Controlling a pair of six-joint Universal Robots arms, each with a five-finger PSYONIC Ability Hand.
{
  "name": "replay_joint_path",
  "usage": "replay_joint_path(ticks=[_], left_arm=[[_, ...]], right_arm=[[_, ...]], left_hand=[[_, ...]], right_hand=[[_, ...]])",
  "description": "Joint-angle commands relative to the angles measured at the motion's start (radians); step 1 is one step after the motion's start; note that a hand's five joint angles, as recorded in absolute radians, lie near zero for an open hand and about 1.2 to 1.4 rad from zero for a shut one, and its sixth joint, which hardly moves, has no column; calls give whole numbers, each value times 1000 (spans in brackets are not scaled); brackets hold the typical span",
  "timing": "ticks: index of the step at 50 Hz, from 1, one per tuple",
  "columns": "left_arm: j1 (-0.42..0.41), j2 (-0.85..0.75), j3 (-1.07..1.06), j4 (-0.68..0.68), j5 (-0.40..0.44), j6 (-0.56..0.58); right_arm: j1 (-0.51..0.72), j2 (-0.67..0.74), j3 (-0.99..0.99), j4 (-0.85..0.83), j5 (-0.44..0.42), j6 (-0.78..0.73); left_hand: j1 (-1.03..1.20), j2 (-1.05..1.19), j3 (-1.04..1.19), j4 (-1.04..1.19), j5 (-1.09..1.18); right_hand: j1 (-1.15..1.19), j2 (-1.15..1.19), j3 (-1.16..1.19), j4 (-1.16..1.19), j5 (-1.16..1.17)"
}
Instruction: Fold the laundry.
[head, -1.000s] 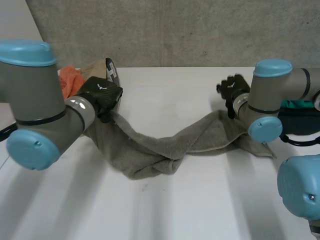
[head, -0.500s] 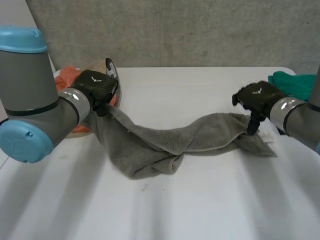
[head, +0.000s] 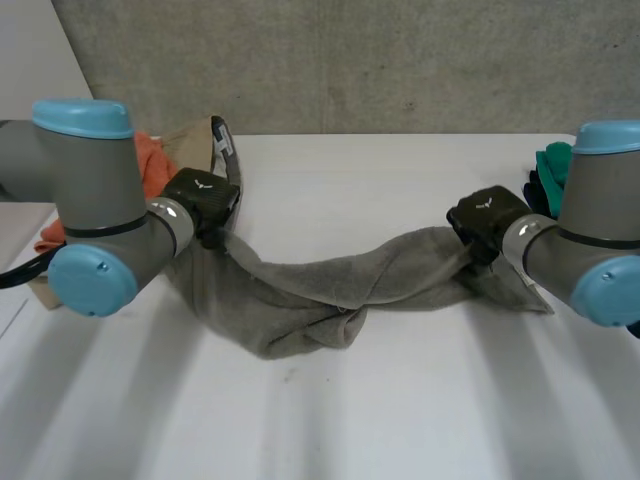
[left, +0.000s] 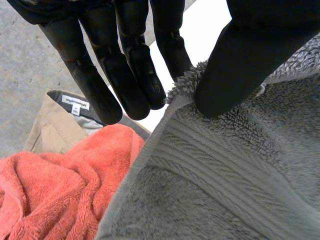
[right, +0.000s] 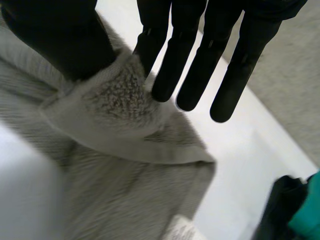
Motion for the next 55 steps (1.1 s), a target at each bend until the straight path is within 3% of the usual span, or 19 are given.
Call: replay_joint_path(ticks=[1, 4, 9, 13, 15, 26, 33, 38, 45, 50, 55], left_arm=[[24, -109, 239, 47, 36, 30], [25, -126, 384, 85, 43, 18], [12, -101, 651, 253, 3, -75], [0, -58, 722, 372, -60, -132], [-2, -48, 727, 398, -83, -140], [23, -26, 590, 331, -140, -141], [29, 40, 270, 306, -158, -140], [35, 90, 6, 305, -123, -111], [44, 143, -376, 308, 7, 49], [49, 138, -462, 321, 9, 136], [51, 110, -453, 318, 9, 162]], right_arm=[[10, 125, -254, -220, 135, -59], [10, 132, -349, -363, 148, -51], [4, 62, -416, -752, 151, 85], [-2, -3, -384, -974, 166, 202], [-7, -20, -376, -997, 171, 227], [-45, -58, -348, -865, 126, 250], [-68, -101, -200, -725, 36, 283], [-93, -143, -14, -546, -64, 274], [-137, -215, 265, -304, -148, 104], [-142, -218, 328, -217, -144, -39], [-137, -210, 344, -203, -118, -59]], left_hand=[[233, 205, 211, 199, 241], [233, 205, 211, 199, 241], [233, 205, 211, 199, 241], [233, 205, 211, 199, 241], [233, 205, 211, 199, 241], [233, 205, 211, 199, 241], [233, 205, 211, 199, 241], [233, 205, 211, 199, 241], [233, 205, 211, 199, 241], [233, 205, 211, 199, 241], [225, 197, 203, 191, 232]], right_hand=[[251, 237, 247, 245, 250], [251, 237, 247, 245, 250], [251, 237, 247, 245, 250], [251, 237, 247, 245, 250], [251, 237, 247, 245, 250], [251, 237, 247, 245, 250], [251, 237, 247, 245, 250], [251, 237, 247, 245, 250], [251, 237, 247, 245, 250], [251, 237, 247, 245, 250], [251, 237, 247, 245, 250]])
